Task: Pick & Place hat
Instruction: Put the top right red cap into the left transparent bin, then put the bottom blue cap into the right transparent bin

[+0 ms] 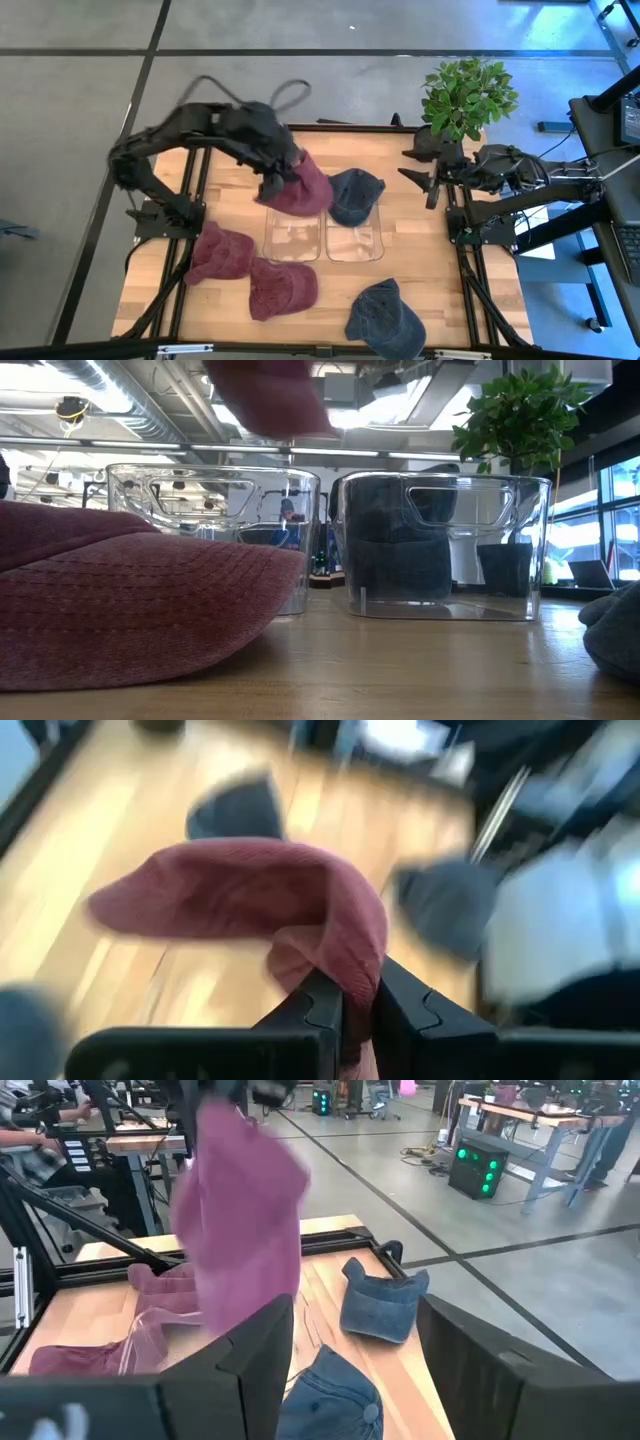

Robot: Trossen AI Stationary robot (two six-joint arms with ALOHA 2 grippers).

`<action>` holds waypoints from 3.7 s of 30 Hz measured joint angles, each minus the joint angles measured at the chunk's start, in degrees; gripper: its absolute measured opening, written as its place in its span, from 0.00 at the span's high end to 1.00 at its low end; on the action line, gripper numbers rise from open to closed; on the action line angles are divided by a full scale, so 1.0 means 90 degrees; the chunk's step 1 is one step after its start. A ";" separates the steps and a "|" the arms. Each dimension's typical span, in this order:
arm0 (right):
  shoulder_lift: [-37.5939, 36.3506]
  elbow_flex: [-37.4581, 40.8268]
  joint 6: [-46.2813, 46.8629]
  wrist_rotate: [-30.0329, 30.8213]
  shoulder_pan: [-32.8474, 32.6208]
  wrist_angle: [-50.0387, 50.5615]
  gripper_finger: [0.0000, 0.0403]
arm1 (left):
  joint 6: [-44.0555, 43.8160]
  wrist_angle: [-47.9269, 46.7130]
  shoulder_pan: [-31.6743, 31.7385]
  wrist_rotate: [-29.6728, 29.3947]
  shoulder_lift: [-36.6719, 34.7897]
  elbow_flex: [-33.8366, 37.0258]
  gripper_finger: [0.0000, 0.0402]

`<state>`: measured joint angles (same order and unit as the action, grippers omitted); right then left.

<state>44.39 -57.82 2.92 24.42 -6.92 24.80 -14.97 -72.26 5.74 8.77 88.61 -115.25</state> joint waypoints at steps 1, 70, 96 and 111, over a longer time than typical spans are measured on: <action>0.0012 0.0000 0.0021 0.0001 0.0000 -0.0002 0.47 | 0.0210 -0.0289 0.0000 -0.0011 0.0172 -0.0084 0.94; 0.0193 0.0000 0.1782 -0.0113 0.0000 0.0886 0.47 | 0.2377 -0.1690 -0.0335 -0.3014 0.1902 -0.0213 0.54; 0.3927 -0.1596 0.1005 -0.1845 -0.2830 0.1673 0.47 | -0.0022 0.7467 -0.2844 -0.1865 -0.2068 0.5544 0.54; 0.6736 -0.1608 0.1639 -0.1495 -0.3600 0.1285 0.47 | -0.0441 0.8336 -0.3699 -0.2335 -0.1983 0.5890 0.54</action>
<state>105.02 -72.29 17.67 10.96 -39.31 36.36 -18.94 2.76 -27.56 -12.24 70.76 -62.24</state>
